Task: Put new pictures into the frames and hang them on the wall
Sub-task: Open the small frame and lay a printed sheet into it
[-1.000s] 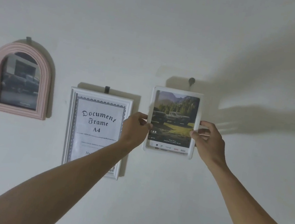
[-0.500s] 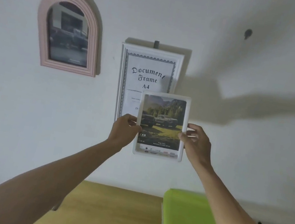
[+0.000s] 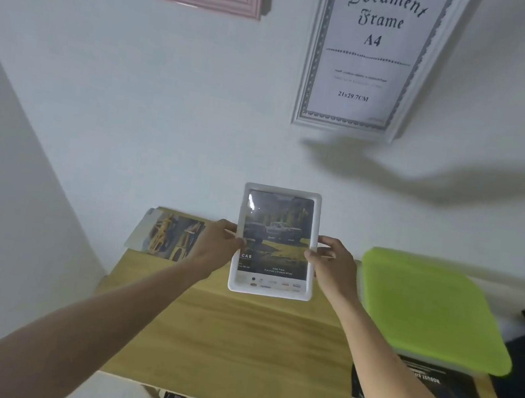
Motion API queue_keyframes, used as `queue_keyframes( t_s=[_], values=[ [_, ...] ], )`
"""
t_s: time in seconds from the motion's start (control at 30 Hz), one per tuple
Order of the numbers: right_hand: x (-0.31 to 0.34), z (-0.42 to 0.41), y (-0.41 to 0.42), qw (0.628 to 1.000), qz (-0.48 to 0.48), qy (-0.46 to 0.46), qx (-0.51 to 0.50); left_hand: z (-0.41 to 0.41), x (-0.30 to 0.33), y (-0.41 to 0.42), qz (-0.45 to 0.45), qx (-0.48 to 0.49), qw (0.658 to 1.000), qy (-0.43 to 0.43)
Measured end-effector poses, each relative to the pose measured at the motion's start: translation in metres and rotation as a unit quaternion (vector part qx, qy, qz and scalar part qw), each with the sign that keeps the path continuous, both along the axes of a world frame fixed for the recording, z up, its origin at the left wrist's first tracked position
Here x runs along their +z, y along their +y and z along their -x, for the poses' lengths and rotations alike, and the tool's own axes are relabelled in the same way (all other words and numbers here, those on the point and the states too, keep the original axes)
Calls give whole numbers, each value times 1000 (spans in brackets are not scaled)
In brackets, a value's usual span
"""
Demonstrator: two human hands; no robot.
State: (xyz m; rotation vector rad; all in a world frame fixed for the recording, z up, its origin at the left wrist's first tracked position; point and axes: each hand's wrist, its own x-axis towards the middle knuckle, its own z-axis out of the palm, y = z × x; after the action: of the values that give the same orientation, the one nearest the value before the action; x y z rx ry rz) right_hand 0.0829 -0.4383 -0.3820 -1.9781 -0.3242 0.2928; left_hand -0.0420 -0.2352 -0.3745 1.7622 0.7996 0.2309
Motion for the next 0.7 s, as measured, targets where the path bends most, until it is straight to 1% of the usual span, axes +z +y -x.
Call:
queue_keyframes(
  t_s=[0.17,0.23,0.33,0.4,0.5,0.6,0.7],
  values=[
    [-38,13,9,997,63,26,29,21,-39,8,107,7,994,22],
    [-52,16,12,994,87,40,49,27,-48,12,119,8,993,24],
    [-66,22,17,988,121,55,73,31,-57,14,108,-3,994,19],
    [-68,23,23,987,135,41,71,31,-60,10,82,-4,997,10],
    [-50,23,43,991,94,23,91,25,-62,0,28,6,1000,-6],
    [-21,22,70,990,35,27,132,14,-61,-16,-81,18,997,-12],
    [-5,17,87,991,-17,44,127,4,-57,-38,-185,19,982,-20]
  ],
)
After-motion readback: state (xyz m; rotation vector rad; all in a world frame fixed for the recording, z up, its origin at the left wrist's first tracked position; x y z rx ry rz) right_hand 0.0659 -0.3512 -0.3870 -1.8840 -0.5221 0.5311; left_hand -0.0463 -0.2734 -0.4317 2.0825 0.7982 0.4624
